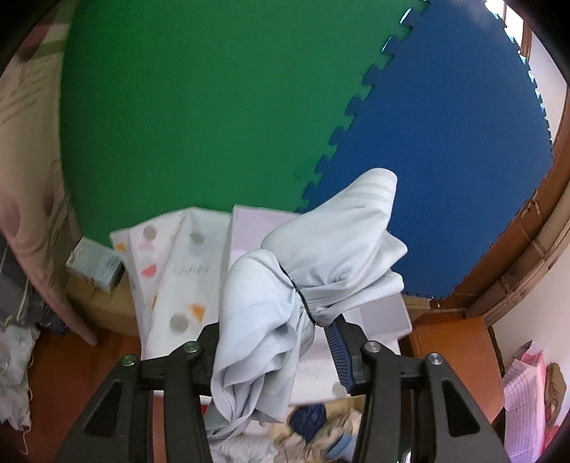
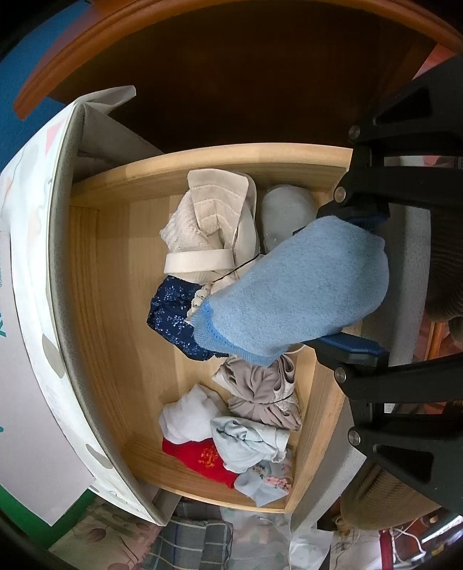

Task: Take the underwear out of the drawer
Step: 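Carry the pale blue garment into the white box, open left gripper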

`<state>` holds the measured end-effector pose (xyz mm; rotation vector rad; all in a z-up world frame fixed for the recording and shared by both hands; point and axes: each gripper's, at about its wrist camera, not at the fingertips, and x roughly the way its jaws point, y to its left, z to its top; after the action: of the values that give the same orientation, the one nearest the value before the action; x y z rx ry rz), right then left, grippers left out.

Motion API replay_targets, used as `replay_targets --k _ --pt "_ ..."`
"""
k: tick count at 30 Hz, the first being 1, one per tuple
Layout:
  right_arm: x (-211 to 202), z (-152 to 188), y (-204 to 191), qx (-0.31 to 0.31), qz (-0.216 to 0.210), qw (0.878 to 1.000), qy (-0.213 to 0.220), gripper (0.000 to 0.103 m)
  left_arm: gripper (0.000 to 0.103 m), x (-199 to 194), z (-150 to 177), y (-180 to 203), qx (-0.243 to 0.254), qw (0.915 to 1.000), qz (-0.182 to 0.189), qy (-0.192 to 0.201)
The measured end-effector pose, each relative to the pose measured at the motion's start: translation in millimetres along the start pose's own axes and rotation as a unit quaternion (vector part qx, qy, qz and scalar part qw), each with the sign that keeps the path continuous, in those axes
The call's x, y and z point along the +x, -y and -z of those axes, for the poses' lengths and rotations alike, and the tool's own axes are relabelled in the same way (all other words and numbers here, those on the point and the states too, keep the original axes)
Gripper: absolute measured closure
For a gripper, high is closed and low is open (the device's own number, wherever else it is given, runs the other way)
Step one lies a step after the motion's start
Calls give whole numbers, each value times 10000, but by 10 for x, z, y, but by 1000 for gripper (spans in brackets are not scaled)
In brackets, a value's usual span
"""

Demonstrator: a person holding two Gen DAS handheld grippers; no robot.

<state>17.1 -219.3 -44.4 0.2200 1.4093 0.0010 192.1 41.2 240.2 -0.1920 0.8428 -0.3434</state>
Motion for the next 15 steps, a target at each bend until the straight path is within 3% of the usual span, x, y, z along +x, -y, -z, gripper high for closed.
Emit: replay_targets --k 7,15 --pt "-9 5 50 91 -153 9998 -39 59 55 623 -395 102 -261 9993 27 -261" --pt "-19 1 60 120 -188 9997 -46 59 55 1473 -111 156 -16 9947 -386 -957"
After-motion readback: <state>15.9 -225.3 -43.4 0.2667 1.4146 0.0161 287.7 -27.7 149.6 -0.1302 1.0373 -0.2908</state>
